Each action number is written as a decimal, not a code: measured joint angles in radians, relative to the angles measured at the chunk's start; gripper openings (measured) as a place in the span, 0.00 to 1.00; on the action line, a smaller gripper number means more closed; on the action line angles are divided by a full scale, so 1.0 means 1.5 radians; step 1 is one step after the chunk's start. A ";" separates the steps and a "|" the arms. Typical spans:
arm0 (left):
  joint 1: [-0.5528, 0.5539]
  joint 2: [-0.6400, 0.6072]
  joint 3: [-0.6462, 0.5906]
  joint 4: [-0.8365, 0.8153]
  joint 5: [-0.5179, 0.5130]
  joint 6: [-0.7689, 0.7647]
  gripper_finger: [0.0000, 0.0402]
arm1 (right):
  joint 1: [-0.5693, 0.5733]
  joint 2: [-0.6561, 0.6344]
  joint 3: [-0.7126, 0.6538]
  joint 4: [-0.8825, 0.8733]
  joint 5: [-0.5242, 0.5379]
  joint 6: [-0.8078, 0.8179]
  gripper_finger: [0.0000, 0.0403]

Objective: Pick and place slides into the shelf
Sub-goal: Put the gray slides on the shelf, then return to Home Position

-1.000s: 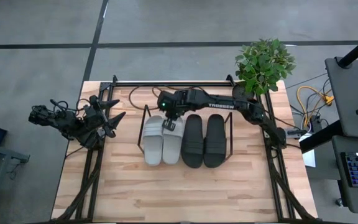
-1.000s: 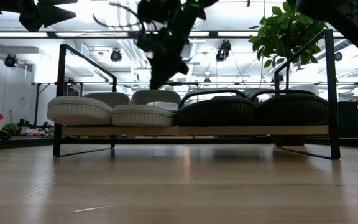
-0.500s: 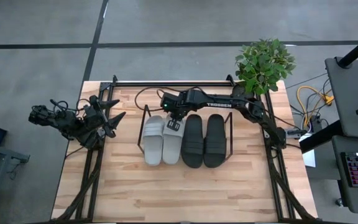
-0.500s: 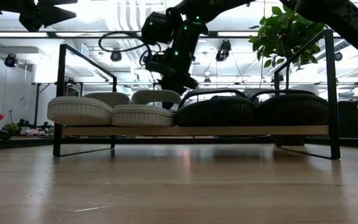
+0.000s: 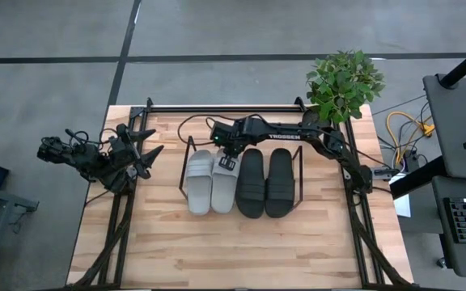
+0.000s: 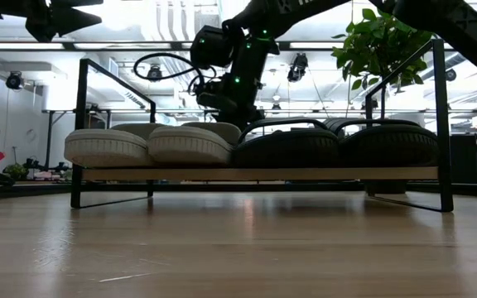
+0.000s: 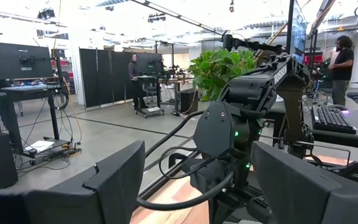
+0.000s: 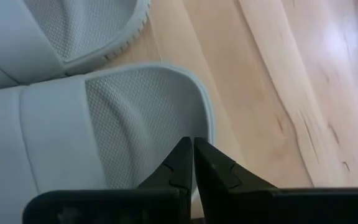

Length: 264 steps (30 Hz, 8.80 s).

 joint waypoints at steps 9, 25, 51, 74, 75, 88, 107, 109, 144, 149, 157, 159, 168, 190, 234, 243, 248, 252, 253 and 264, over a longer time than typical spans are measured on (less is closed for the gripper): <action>0.000 0.000 0.000 0.000 0.000 0.000 0.69 | 0.000 0.000 0.016 -0.003 0.000 0.000 0.02; 0.000 0.000 0.000 0.000 0.000 -0.005 0.69 | 0.097 -0.046 0.077 0.114 -0.037 -0.043 0.02; 0.000 0.005 -0.004 0.000 0.001 -0.024 0.69 | 0.334 -0.219 -0.290 0.608 0.176 -0.048 0.02; 0.000 0.009 -0.004 0.002 0.000 -0.025 0.69 | 0.230 -0.414 -0.753 1.154 0.133 -0.110 0.02; 0.000 0.009 -0.005 0.001 0.000 -0.025 0.69 | 0.225 -0.446 -0.769 1.150 0.124 -0.113 0.02; 0.000 0.017 -0.005 0.004 0.000 -0.026 0.69 | 0.321 -0.918 -0.914 0.798 0.269 -0.200 0.02; 0.000 0.019 -0.005 0.007 0.000 -0.024 0.69 | 0.219 -1.228 -1.052 0.636 0.154 -0.142 0.02; 0.000 0.019 -0.005 0.007 0.000 -0.024 0.69 | 0.203 -1.233 -1.052 0.617 0.137 -0.148 0.02; 0.000 0.046 -0.005 0.021 0.016 0.029 0.69 | 0.165 -1.482 -1.323 0.691 -0.020 -0.058 0.02; 0.000 0.048 -0.005 0.025 0.126 0.030 0.58 | 0.165 -1.478 -1.323 0.687 -0.020 -0.049 0.02; -0.001 0.063 -0.005 0.028 0.473 0.009 0.15 | 0.165 -1.478 -1.322 0.685 -0.018 -0.071 0.02; 0.000 0.061 -0.005 0.024 0.458 0.006 0.05 | 0.165 -1.475 -1.322 0.683 -0.018 -0.071 0.02; 0.035 0.068 -0.005 0.063 0.430 0.048 0.00 | 0.165 -1.473 -1.322 0.682 -0.017 -0.071 0.02; 0.340 0.079 -0.026 -0.021 0.625 0.022 0.00 | 0.165 -1.473 -1.322 0.682 0.053 -0.108 0.02; 0.231 -0.155 -0.265 0.045 0.553 -0.035 0.00 | 0.165 -1.468 -1.323 0.694 -0.078 -0.109 0.02; 0.231 -0.153 -0.266 0.035 0.560 -0.041 0.00 | 0.165 -1.469 -1.323 0.711 -0.074 -0.120 0.02; 0.231 -0.153 -0.267 0.035 0.560 -0.041 0.00 | 0.165 -1.469 -1.323 0.711 -0.070 -0.124 0.02; 0.231 -0.151 -0.267 0.035 0.560 -0.042 0.00 | 0.165 -1.469 -1.323 0.711 -0.070 -0.124 0.02; 0.231 -0.151 -0.267 0.035 0.560 -0.042 0.00 | 0.165 -1.469 -1.323 0.711 -0.070 -0.124 0.02; 0.231 -0.146 -0.268 0.037 0.560 -0.041 0.00 | 0.165 -1.469 -1.322 0.712 -0.070 -0.124 0.02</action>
